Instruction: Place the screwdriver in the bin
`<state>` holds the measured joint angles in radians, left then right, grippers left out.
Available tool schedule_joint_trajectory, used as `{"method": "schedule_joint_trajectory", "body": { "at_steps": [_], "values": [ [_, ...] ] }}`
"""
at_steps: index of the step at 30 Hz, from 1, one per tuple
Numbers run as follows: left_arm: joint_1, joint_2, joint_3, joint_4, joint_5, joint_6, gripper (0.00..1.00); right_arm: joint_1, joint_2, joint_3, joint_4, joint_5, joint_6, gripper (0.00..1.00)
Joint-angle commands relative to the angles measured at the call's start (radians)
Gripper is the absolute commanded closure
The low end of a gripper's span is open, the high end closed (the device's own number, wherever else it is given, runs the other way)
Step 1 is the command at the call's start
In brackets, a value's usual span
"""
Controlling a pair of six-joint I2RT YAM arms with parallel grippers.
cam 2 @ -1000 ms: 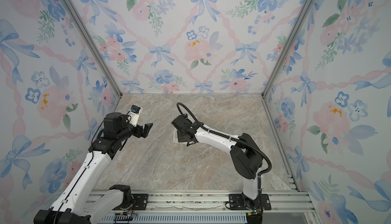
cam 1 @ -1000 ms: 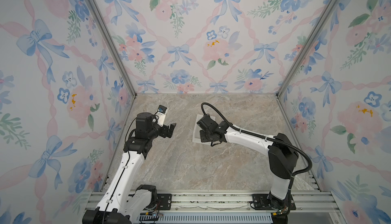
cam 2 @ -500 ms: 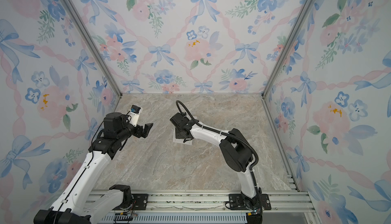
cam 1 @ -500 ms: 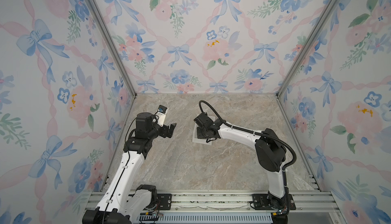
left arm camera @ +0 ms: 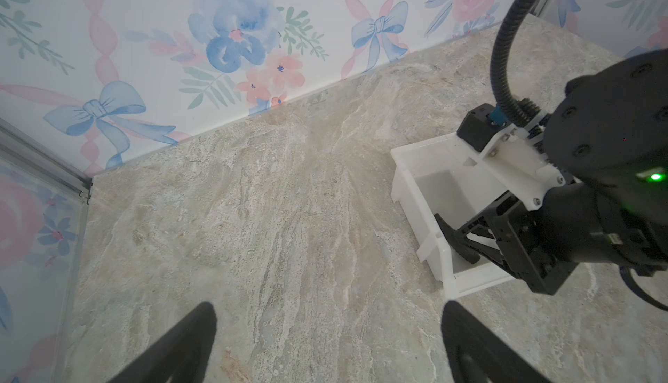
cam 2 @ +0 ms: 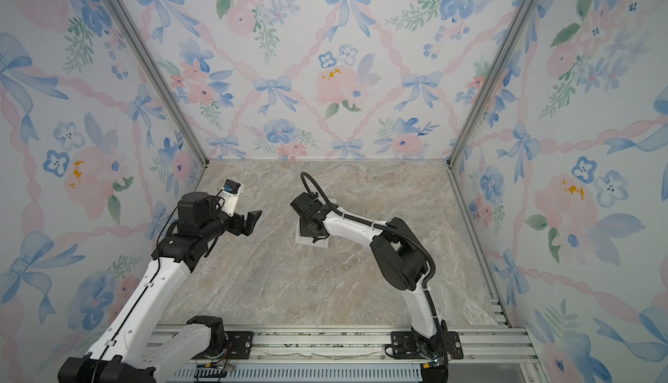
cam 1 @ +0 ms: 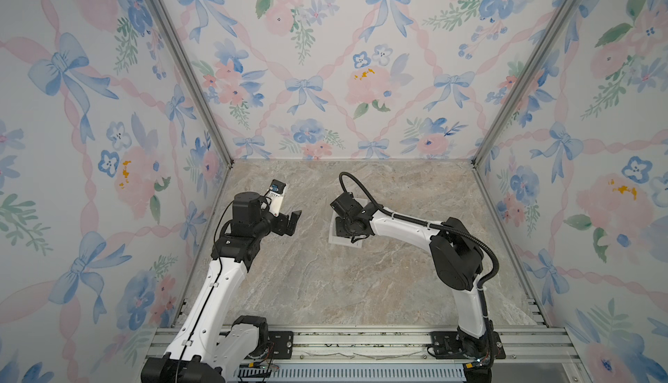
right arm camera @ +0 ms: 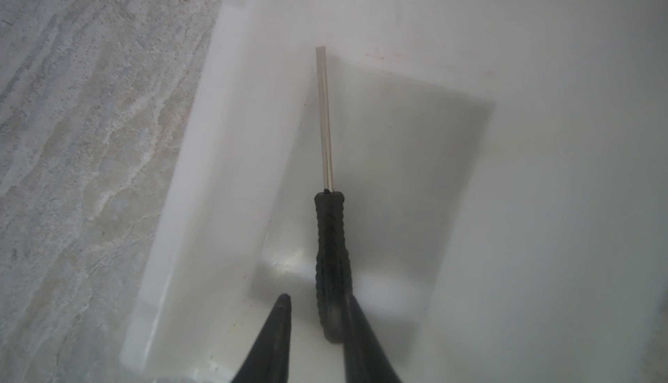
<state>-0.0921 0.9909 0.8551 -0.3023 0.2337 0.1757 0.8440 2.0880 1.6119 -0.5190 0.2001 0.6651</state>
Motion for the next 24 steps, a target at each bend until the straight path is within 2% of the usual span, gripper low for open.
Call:
{"method": "schedule_joint_trajectory", "body": {
  "at_steps": [1,6,12,16,21,24],
  "values": [
    [-0.009,0.002,0.022,-0.011,0.015,-0.003,0.02,-0.01,0.021,0.035,-0.011,-0.007,-0.002,0.71],
    [-0.009,0.003,0.022,-0.011,0.003,0.003,0.02,-0.01,0.001,0.052,-0.015,0.002,-0.016,0.61],
    [-0.009,0.018,0.027,-0.011,-0.031,-0.001,0.02,-0.008,-0.099,0.052,0.003,0.026,-0.091,0.34],
    [-0.009,0.032,0.031,-0.009,-0.061,-0.018,0.02,-0.012,-0.269,-0.033,0.063,0.06,-0.148,0.17],
    [-0.007,0.056,0.046,-0.009,-0.098,-0.073,0.02,-0.082,-0.58,-0.27,0.202,0.054,-0.178,0.05],
    [-0.008,0.072,0.047,-0.009,-0.128,-0.104,0.02,-0.153,-0.751,-0.383,0.211,0.035,-0.212,0.01]
  ]
}}
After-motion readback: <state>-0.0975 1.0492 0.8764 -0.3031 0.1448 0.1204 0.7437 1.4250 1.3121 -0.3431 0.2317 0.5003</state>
